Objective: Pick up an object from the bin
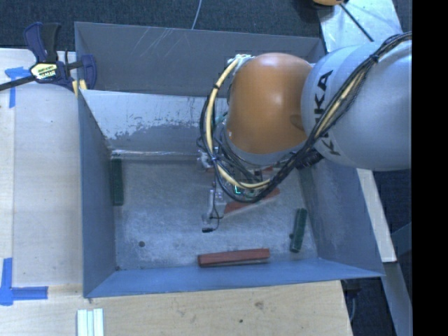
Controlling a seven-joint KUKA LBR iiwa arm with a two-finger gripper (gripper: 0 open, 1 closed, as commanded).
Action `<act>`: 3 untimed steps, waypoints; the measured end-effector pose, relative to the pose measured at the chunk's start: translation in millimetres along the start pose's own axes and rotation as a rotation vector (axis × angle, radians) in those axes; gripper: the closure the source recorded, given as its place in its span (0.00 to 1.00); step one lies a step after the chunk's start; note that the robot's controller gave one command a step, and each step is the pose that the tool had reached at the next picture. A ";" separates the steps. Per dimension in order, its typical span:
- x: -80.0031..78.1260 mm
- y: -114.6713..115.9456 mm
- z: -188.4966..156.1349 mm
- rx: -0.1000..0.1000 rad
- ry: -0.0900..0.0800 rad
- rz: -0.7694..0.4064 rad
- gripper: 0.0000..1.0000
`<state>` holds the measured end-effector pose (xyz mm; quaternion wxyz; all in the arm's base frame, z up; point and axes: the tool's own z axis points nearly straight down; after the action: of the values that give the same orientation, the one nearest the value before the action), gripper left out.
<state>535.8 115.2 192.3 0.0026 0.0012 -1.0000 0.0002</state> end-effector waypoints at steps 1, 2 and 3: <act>-1.8 -0.4 -4.4 -0.001 -0.008 0.003 0.00; 5.0 -80.1 74.7 0.000 0.004 -0.113 0.00; -55.1 -153.7 63.5 0.006 -0.014 -0.416 0.00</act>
Offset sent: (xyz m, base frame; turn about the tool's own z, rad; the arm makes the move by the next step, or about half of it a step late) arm -0.0415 -0.0890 -0.1223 -0.0266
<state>590.8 -38.4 128.7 -0.0042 0.2078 -0.9782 0.0025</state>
